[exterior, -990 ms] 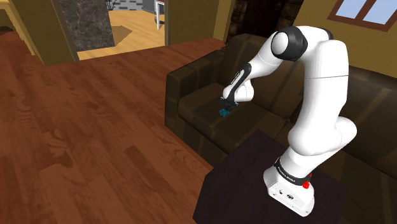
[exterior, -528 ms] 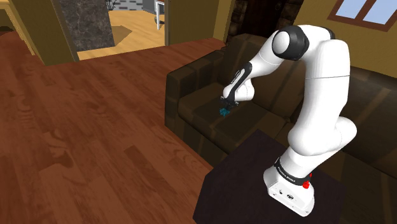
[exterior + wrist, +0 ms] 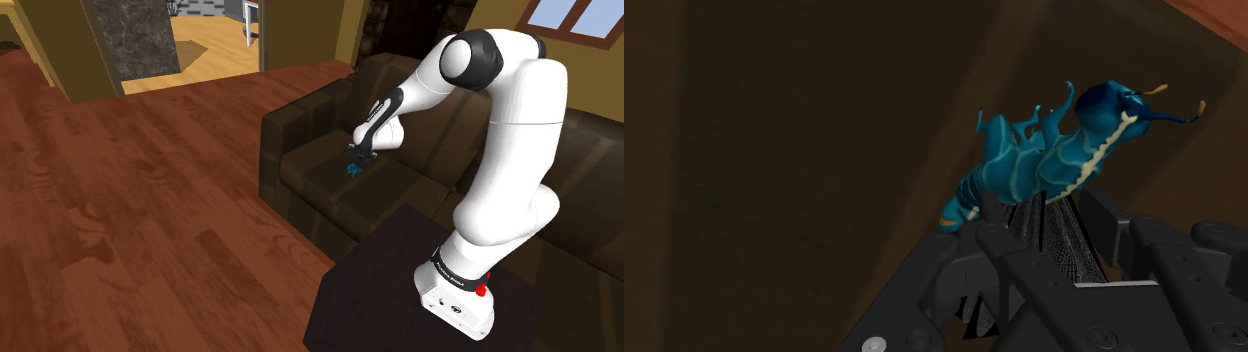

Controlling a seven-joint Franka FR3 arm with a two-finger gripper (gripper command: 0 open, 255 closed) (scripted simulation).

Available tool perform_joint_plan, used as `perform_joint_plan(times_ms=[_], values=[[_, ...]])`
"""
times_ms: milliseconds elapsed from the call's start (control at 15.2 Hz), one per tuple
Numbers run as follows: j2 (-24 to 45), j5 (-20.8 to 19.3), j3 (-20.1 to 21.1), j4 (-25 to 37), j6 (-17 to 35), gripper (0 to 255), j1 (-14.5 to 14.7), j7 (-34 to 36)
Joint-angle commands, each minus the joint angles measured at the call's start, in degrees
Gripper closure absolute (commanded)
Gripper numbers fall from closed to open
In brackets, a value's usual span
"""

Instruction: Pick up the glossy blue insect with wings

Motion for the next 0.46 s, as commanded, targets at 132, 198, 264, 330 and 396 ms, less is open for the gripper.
perform_joint_plan(times_ms=[132, 198, 264, 330, 396], values=[[-3.22, -0.55, -0.84, -0.72, -2.51, 255, 0.58, 0.30], [-3.98, -0.72, -1.06, -0.83, -3.16, 255, 0.77, 0.43], [-4.73, -0.89, -1.28, -0.93, -3.81, 255, 0.95, 0.56], [-4.85, -0.93, -1.30, -0.95, -3.91, 255, 0.96, 0.59], [-4.84, -0.93, -1.30, -0.94, -3.91, 255, 0.96, 0.59]])
